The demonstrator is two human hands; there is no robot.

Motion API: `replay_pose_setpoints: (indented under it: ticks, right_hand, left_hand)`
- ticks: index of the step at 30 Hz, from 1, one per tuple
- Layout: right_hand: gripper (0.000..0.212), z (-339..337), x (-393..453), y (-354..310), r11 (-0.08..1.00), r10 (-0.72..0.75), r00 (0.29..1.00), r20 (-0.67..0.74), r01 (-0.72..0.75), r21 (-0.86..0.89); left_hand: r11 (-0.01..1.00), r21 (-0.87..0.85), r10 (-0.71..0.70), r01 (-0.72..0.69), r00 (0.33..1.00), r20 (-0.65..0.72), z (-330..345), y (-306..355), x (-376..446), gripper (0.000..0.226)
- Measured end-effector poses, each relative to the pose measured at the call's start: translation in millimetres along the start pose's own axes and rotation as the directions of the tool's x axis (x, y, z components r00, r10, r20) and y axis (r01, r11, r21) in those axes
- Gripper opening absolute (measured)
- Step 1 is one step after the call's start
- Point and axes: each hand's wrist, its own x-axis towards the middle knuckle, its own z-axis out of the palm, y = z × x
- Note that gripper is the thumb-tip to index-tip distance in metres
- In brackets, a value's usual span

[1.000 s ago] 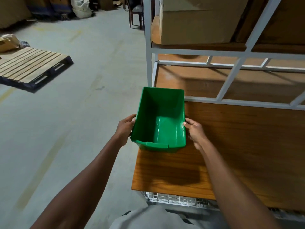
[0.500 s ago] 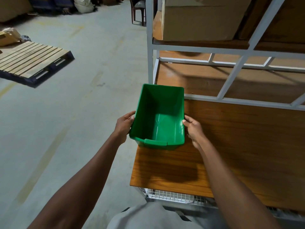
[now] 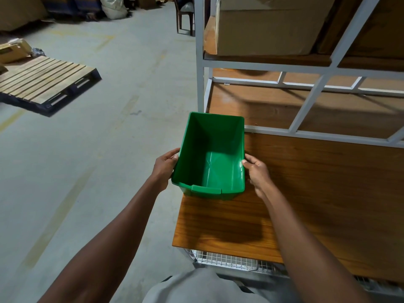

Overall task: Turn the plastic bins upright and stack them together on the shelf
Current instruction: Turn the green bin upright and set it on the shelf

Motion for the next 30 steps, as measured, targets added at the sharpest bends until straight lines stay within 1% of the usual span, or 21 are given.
replay_pose_setpoints:
  ticks: [21,30]
  right_hand:
    - [0.047,0.3,-8.7,4.1,0.999,0.016,1.0,-0.027,-0.015,0.032]
    - [0.047,-1.4,-5.5,6.4,1.0,0.0,1.0,-0.026,0.001,0.021]
  left_hand:
    - [1.0,-0.007,-0.004,0.004,1.0,0.015,-0.4,-1.7,0.1,0.041]
    - [1.0,0.029,-0.004,0.003,1.0,0.01,-0.1,0.0,-2.5,0.042]
